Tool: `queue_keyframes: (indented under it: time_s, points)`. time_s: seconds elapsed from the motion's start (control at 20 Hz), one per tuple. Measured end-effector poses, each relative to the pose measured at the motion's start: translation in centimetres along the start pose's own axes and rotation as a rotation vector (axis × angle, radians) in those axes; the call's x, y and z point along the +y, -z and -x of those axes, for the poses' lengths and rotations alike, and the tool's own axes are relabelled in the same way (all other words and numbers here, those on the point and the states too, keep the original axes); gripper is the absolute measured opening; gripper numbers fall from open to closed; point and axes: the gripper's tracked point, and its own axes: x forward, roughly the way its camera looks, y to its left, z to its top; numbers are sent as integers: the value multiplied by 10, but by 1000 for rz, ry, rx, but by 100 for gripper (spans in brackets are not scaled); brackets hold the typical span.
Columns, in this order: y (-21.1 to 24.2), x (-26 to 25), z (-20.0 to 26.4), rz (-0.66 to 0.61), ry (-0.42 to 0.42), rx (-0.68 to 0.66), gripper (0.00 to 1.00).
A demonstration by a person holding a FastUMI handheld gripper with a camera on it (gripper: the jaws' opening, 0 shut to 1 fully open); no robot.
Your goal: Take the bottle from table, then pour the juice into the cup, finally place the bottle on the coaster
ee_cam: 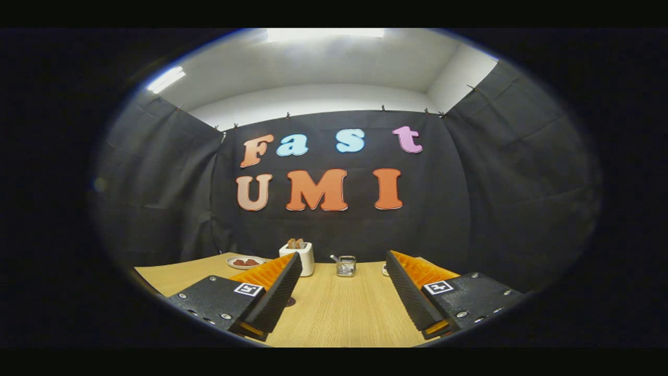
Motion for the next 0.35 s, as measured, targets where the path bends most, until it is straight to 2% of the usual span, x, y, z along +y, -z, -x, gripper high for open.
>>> queue_keyframes:
  time_s: [0.35]
  points:
    - [-2, 2, -2, 10, 9, -1, 96]
